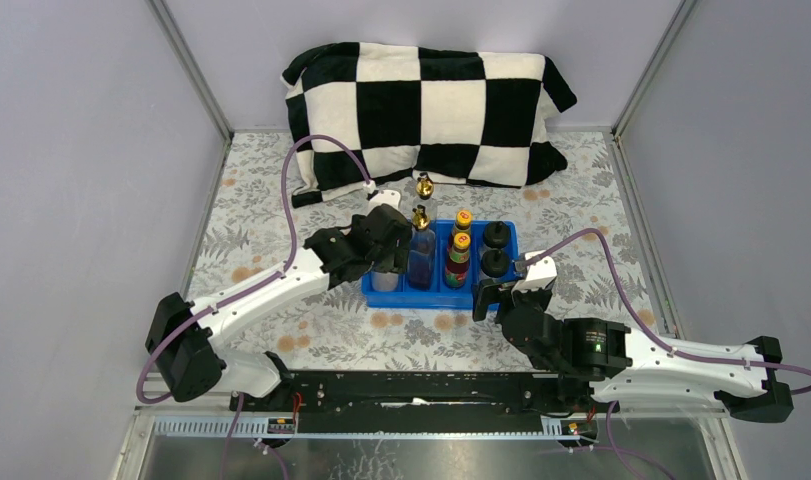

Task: Organize the condiment bottles
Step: Place the bottle in the storage box.

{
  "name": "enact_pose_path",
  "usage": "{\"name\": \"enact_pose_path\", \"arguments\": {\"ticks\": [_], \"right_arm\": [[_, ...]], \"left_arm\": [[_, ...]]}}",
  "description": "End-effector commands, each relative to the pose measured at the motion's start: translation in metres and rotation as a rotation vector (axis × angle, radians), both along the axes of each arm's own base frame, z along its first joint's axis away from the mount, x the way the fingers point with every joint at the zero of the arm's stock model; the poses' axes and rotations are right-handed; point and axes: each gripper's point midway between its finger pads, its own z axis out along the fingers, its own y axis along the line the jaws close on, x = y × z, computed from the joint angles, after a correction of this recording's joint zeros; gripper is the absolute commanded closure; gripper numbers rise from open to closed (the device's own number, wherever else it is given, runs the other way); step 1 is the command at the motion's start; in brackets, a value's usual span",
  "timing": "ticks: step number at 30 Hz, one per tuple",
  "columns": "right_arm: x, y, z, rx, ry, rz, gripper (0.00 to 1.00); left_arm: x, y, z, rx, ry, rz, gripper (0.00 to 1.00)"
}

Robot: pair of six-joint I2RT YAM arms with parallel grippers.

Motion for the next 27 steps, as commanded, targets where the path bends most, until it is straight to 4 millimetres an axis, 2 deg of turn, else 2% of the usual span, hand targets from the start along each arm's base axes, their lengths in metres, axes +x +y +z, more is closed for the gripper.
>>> {"name": "enact_pose_path", "arguments": {"ticks": [1,8,16,23,27], "right_arm": [[0.001,-0.002,0.000,0.018,-0.007,-0.023,0.00],[0.001,-0.002,-0.001,0.017,-0.006,-0.023,0.00],[0.001,0.000,-0.003,0.011,-0.001,-0.021,0.00],[0.001,0.002,-0.005,0.010,-0.001,-0.018,0.00],[0.001,0.003,-0.004,0.005,-0.002,-0.018,0.00]], "left_arm": [[0.012,-0.008,0.004,-0.043,-0.044,0.023,0.31],[0.012,-0.006,0.003,-0.043,-0.042,0.030,0.30],[0.012,-0.001,-0.002,-0.024,-0.036,0.045,0.20],[0.013,0.002,-0.011,-0.010,-0.028,0.055,0.17],[0.013,0.002,-0.005,-0.022,-0.034,0.052,0.16]]}}
